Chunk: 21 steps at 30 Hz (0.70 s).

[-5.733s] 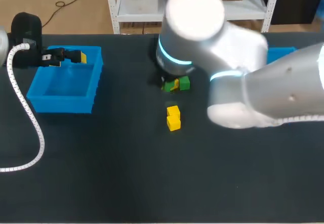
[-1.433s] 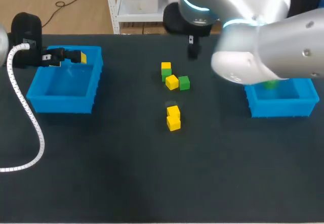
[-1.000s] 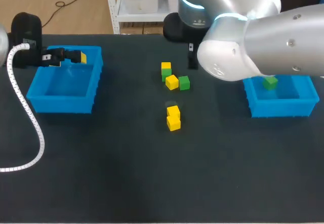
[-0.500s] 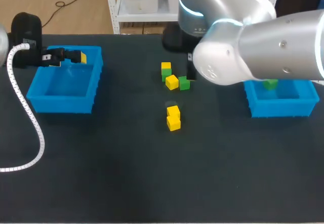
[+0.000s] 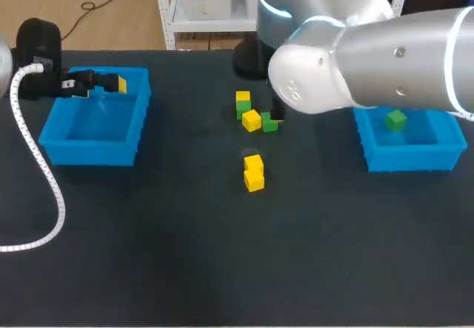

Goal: Put the green cubes in the right bin and the yellow cubes in the left bin.

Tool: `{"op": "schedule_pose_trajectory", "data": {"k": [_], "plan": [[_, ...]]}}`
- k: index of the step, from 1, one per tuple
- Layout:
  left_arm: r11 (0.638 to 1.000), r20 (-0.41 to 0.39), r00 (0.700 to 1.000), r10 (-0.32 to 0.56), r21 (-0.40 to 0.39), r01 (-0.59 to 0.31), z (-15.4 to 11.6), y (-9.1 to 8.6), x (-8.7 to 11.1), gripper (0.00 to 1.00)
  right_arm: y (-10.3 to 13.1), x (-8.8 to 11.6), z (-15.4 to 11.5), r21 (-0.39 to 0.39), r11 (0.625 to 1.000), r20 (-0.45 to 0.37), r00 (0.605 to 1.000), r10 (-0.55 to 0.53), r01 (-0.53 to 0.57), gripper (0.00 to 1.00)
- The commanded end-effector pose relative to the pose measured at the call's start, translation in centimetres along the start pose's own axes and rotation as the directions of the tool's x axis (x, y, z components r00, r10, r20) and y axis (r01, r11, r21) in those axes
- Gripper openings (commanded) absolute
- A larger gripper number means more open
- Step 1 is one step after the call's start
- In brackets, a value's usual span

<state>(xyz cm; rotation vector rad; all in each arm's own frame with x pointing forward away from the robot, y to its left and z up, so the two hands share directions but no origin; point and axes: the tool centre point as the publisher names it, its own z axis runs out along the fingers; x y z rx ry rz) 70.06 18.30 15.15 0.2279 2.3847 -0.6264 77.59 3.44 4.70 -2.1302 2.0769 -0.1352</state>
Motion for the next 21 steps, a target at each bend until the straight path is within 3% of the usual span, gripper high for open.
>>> {"op": "schedule_pose_trajectory", "data": {"k": [1,21], "plan": [[1.0,0.006,1.0,0.001,0.006,-0.001,0.0,0.1,0.1,1.0,-0.6,-0.3,0.9,-0.043,0.999,0.002,1.0,-0.003,0.003,1.0],[1.0,0.006,1.0,0.001,0.006,-0.001,0.0,0.1,0.1,1.0,0.4,0.1,4.5,-0.074,0.997,-0.03,0.999,-0.011,0.009,1.0]]}}
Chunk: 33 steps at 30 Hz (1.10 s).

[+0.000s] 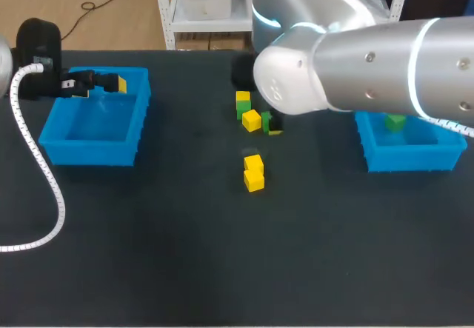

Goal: Put the green cubes in the right bin and the yellow cubes in the left bin.

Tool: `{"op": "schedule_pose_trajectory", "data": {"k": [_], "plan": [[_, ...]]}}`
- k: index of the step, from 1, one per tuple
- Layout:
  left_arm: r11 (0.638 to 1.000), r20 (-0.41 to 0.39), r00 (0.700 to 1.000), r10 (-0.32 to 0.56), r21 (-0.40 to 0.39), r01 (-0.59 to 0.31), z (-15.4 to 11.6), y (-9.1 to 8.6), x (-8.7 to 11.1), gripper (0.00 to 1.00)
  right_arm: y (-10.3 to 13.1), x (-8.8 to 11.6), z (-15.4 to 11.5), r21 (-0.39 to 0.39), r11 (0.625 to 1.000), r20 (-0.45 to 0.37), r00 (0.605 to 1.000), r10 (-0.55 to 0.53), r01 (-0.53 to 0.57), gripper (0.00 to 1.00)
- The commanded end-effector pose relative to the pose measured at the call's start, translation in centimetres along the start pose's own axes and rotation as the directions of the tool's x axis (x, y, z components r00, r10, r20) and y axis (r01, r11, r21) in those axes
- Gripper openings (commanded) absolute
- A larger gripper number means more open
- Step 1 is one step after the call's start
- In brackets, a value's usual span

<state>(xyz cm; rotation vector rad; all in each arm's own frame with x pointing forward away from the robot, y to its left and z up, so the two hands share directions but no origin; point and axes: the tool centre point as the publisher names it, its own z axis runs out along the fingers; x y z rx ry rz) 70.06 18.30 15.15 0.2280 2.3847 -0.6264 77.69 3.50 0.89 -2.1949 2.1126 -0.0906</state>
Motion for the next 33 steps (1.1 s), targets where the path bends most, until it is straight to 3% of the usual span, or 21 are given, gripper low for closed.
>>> {"op": "schedule_pose_trajectory", "data": {"k": [1,10,12,16,18,27,33], "plan": [[1.0,0.006,1.0,0.001,0.006,-0.001,0.0,0.1,0.1,1.0,-0.2,0.0,0.9,-0.004,1.0,-0.006,1.0,0.01,-0.01,1.0],[1.0,0.006,1.0,0.001,0.006,-0.001,0.0,0.1,0.1,1.0,0.1,0.2,1.8,0.012,1.0,-0.018,1.0,0.023,-0.023,0.99],[1.0,0.006,1.0,0.001,0.006,-0.001,0.0,0.1,0.1,1.0,0.2,0.3,2.0,0.014,0.999,-0.025,0.999,0.035,-0.034,0.47],[1.0,0.006,1.0,0.001,0.006,-0.001,0.0,0.1,0.1,1.0,0.6,0.4,2.4,0.015,0.998,-0.036,0.998,0.054,-0.053,0.24],[1.0,0.006,1.0,0.001,0.006,-0.001,0.0,0.1,0.1,1.0,0.7,0.4,2.4,0.027,0.997,-0.035,0.997,0.075,-0.074,0.0],[1.0,0.006,1.0,0.001,0.006,-0.001,0.0,0.1,0.1,1.0,0.8,-0.1,2.2,0.062,0.995,-0.026,0.996,0.085,-0.083,0.0],[1.0,0.006,1.0,0.001,0.006,-0.001,0.0,0.1,0.1,1.0,-1.4,0.1,0.4,0.157,0.981,-0.012,0.993,0.116,-0.113,0.0]]}}
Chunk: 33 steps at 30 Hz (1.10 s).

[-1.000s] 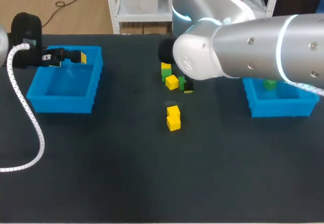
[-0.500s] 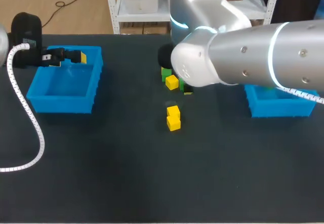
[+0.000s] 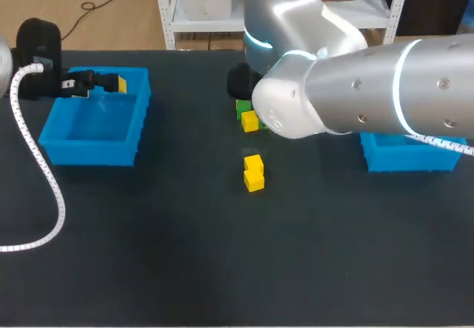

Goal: Put the green cubes in the right bin and the yellow cubes in the left bin.

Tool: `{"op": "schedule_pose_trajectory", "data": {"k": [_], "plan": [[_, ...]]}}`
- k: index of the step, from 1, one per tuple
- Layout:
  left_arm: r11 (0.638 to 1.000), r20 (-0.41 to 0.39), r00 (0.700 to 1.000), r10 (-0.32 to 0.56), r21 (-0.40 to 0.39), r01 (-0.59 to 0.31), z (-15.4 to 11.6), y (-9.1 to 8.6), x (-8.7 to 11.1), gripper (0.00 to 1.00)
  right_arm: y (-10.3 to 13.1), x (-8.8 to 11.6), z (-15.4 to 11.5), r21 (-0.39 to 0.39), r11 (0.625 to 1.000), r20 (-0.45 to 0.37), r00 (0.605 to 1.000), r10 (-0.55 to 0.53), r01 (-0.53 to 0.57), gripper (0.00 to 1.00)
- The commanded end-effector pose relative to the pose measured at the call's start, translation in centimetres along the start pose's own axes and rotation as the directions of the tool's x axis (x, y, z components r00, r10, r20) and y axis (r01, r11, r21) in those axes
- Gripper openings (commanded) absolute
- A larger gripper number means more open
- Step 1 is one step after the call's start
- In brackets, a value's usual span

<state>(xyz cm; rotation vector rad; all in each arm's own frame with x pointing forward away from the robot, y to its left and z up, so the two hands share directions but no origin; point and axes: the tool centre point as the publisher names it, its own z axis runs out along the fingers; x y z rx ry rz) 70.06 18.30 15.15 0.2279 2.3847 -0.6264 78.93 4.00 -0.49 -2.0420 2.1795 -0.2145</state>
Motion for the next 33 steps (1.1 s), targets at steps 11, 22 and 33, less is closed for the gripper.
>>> {"op": "schedule_pose_trajectory", "data": {"k": [11,22,33], "plan": [[1.0,0.006,1.0,0.001,0.006,-0.001,0.0,0.1,0.1,1.0,-7.2,5.5,-9.9,0.356,0.839,0.158,0.911,0.38,-0.412,0.0],[1.0,0.006,1.0,0.001,0.006,-0.001,0.0,0.1,0.1,1.0,-3.9,12.5,-13.0,0.419,0.605,0.23,0.723,0.651,-0.678,0.0],[1.0,0.006,1.0,0.001,0.006,-0.001,0.0,0.1,0.1,1.0,-0.6,19.9,-13.0,0.454,0.399,0.209,0.531,0.821,-0.796,0.0]]}}
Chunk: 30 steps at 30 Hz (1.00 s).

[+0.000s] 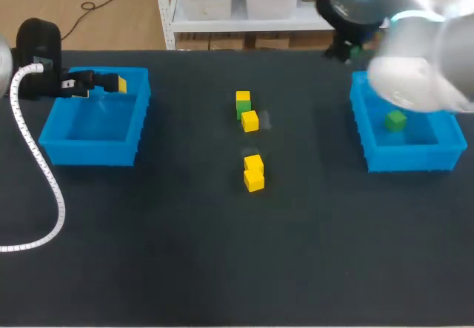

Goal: Put the green cubes in the right bin and the yellow cubes in the left bin.

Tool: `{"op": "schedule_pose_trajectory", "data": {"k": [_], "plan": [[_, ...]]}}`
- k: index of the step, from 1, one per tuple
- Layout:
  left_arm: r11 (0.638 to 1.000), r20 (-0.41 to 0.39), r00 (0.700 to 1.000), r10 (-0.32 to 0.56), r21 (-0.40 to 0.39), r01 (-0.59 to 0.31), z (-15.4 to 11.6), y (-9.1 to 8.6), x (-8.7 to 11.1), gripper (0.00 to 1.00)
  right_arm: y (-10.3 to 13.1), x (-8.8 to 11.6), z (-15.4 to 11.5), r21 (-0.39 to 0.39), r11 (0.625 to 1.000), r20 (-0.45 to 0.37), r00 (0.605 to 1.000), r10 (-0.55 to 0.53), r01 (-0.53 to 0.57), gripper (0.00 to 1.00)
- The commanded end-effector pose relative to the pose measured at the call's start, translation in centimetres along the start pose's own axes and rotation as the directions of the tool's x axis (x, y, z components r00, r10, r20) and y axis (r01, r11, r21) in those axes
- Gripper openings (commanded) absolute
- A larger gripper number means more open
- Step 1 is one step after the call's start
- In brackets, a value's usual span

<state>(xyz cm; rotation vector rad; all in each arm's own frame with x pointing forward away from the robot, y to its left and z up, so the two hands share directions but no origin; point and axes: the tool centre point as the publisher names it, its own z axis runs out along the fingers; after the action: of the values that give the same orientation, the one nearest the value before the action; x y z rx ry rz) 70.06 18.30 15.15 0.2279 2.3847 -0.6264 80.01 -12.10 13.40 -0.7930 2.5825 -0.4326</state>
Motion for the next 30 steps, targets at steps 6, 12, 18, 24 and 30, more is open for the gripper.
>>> {"op": "schedule_pose_trajectory", "data": {"k": [6,12,18,24,30], "plan": [[1.0,0.006,1.0,0.001,0.006,-0.001,0.0,0.1,0.1,1.0,-1.1,9.9,1.7,0.187,0.942,-0.008,0.959,0.284,-0.277,0.0],[1.0,0.006,1.0,0.001,0.006,-0.001,0.0,0.1,0.1,1.0,-0.9,12.9,3.8,0.195,0.922,-0.096,0.929,0.358,-0.336,0.0],[1.0,0.006,1.0,0.001,0.006,-0.001,0.0,0.1,0.1,1.0,-0.8,13.2,4.7,0.203,0.914,-0.127,0.916,0.381,-0.352,0.0],[1.0,0.006,1.0,0.001,0.006,-0.001,0.0,0.1,0.1,1.0,-0.8,12.4,5.1,0.221,0.909,-0.123,0.915,0.385,-0.353,0.01],[1.0,0.006,1.0,0.001,0.006,-0.001,0.0,0.1,0.1,1.0,-1.1,11.7,4.8,0.245,0.894,-0.103,0.907,0.408,-0.375,1.0]]}}
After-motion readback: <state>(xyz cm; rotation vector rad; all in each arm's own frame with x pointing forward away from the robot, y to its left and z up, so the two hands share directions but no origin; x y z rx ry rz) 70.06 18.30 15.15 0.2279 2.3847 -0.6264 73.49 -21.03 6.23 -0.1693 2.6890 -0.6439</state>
